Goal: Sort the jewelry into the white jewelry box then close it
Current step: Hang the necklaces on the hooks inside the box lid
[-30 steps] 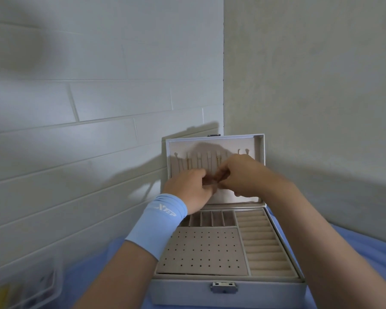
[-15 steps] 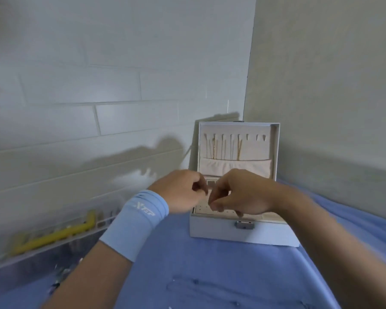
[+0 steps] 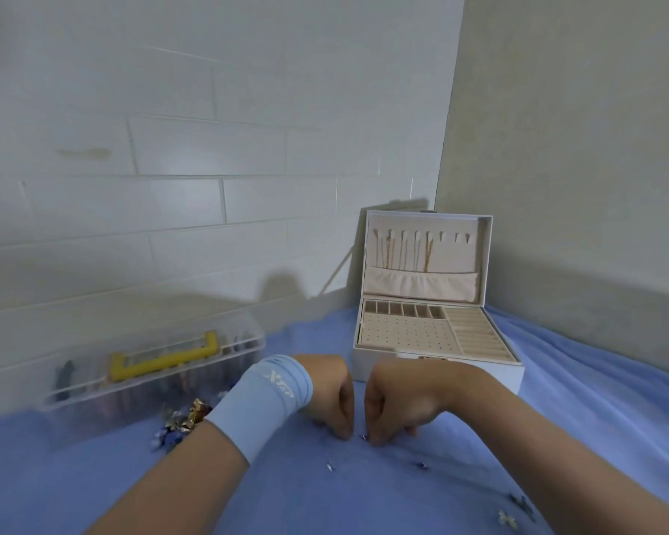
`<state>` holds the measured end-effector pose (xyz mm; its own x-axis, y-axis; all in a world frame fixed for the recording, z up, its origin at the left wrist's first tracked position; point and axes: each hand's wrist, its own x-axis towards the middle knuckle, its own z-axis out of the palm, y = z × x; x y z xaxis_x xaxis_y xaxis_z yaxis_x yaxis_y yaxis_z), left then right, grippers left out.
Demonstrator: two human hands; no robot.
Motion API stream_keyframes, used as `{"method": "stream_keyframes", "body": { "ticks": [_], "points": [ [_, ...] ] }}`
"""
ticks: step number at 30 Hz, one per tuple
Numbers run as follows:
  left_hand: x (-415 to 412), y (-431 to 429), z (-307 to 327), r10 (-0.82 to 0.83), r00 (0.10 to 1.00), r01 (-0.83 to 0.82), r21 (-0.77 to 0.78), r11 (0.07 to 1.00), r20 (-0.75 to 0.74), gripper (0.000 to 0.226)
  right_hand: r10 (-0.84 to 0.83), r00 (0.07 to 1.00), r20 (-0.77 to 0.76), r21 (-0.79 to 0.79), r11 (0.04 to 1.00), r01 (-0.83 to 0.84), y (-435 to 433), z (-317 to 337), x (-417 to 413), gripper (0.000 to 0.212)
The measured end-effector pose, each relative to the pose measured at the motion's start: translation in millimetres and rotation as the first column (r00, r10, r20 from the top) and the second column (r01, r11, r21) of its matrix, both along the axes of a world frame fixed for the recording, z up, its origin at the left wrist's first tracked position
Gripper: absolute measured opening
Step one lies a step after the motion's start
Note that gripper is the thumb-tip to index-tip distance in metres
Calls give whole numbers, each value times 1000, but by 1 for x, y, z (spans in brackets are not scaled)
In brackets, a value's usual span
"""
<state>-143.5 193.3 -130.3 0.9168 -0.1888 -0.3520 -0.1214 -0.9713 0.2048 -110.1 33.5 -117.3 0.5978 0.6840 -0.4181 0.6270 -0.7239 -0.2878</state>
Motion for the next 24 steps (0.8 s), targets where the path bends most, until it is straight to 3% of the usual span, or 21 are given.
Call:
{"method": "stream_keyframes", "body": {
  "ticks": [4, 8, 9, 12, 15, 20, 24],
  "points": [
    [2, 2, 0, -12, 1000, 12, 3, 1000, 14, 8, 21, 1000, -3, 21, 1000, -21, -1, 3, 0, 21],
    [-1, 12, 11, 17, 1000, -10, -246, 969, 26, 11, 4, 999, -41, 156, 988, 2, -12, 13, 4, 10],
    [-2, 14, 13, 48, 999, -50, -381, 923, -13, 13, -9, 998, -61, 218, 976, 22, -16, 16, 7, 9],
    [-4, 17, 15, 137, 975, -224, -742, 632, -178, 19, -29, 987, -157, 394, 915, 90, -23, 20, 17, 11],
    [0, 18, 12, 172, 962, -270, -828, 492, -211, 25, 16, 960, -280, 520, 843, 137, -26, 22, 22, 22],
    [4, 16, 14, 86, 965, -263, -919, 294, -249, 28, 59, 901, -429, 619, 746, 246, -27, 25, 22, 34],
    [6, 20, 15, 79, 963, -259, -965, 31, -256, 15, 53, 869, -492, 654, 682, 328, -24, 28, 19, 35]
  ]
}}
